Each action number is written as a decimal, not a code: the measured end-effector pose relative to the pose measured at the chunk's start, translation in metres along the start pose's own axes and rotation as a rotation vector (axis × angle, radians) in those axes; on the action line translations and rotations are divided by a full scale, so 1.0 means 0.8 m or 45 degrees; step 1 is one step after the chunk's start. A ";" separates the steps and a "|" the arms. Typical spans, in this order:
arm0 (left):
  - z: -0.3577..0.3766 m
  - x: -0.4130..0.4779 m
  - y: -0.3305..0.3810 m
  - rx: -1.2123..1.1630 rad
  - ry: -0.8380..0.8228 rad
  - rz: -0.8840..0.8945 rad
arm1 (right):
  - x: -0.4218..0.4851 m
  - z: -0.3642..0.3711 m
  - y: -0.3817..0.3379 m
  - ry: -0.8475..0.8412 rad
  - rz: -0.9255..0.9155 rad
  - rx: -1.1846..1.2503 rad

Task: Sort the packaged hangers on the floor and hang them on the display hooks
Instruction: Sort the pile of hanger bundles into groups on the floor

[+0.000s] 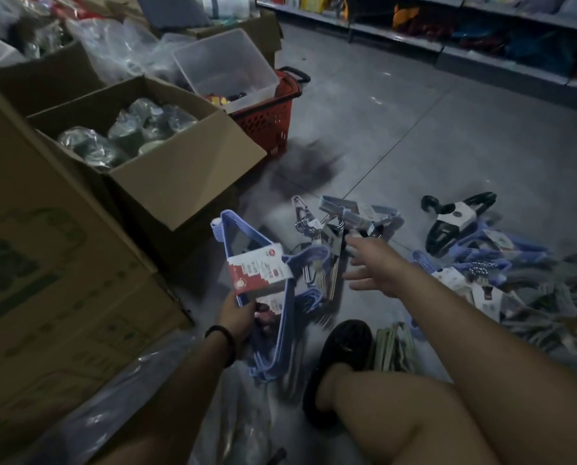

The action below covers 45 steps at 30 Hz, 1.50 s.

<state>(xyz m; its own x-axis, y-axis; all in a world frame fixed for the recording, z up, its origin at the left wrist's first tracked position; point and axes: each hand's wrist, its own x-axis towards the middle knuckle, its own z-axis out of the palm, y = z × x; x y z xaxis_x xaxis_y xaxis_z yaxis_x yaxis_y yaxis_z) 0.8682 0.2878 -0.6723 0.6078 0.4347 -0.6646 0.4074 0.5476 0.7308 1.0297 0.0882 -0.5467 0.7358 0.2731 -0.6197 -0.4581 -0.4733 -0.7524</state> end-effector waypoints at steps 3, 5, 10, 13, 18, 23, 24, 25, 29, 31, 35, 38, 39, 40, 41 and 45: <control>-0.012 0.028 -0.027 0.127 -0.052 -0.040 | 0.046 0.016 0.017 -0.155 0.072 -0.315; -0.013 0.041 -0.037 0.153 -0.065 -0.055 | 0.077 0.020 0.022 -0.296 0.105 -0.382; -0.008 0.071 -0.047 0.195 0.049 -0.057 | 0.149 0.015 0.011 -0.440 0.097 -0.634; -0.006 0.079 -0.054 0.265 0.084 -0.026 | 0.190 0.022 0.048 -0.364 0.075 -0.683; -0.004 0.093 -0.065 0.485 0.169 0.074 | 0.225 0.065 0.134 -0.187 0.010 -0.471; -0.006 0.130 -0.086 1.197 0.366 0.233 | 0.237 0.092 0.162 -0.138 0.010 -0.256; -0.004 0.135 -0.086 1.166 0.363 0.198 | 0.240 0.093 0.164 -0.128 0.012 -0.248; -0.002 0.139 -0.088 1.094 0.349 0.165 | 0.241 0.092 0.165 -0.120 0.012 -0.230; 0.004 0.140 -0.093 0.994 0.324 0.084 | 0.252 0.084 0.165 -0.087 0.028 -0.130; 0.001 0.139 -0.095 1.026 0.267 0.035 | 0.252 0.076 0.165 -0.100 0.051 -0.164; 0.007 0.135 -0.076 1.050 0.415 0.108 | 0.240 0.044 0.163 -0.032 0.058 -0.332; 0.043 0.125 -0.028 1.271 0.382 0.384 | 0.225 0.008 0.148 0.121 0.021 -0.338; 0.059 0.125 -0.010 1.381 0.271 0.462 | 0.221 -0.005 0.142 0.153 0.026 -0.316; 0.078 0.128 0.008 1.511 0.151 0.523 | 0.219 -0.017 0.138 0.172 0.030 -0.270; 0.099 0.131 0.023 1.636 0.048 0.569 | 0.220 -0.027 0.134 0.177 0.053 -0.206; 0.164 0.163 0.035 1.982 -0.056 0.645 | 0.235 -0.034 0.124 0.168 0.100 -0.152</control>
<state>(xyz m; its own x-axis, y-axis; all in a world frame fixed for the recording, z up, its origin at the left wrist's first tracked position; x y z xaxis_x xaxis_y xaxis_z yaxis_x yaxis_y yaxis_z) 1.0485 0.2658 -0.7179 0.8919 0.3007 -0.3378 0.4095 -0.8539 0.3210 1.1363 0.0698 -0.7320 0.7628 0.1229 -0.6349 -0.4599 -0.5872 -0.6661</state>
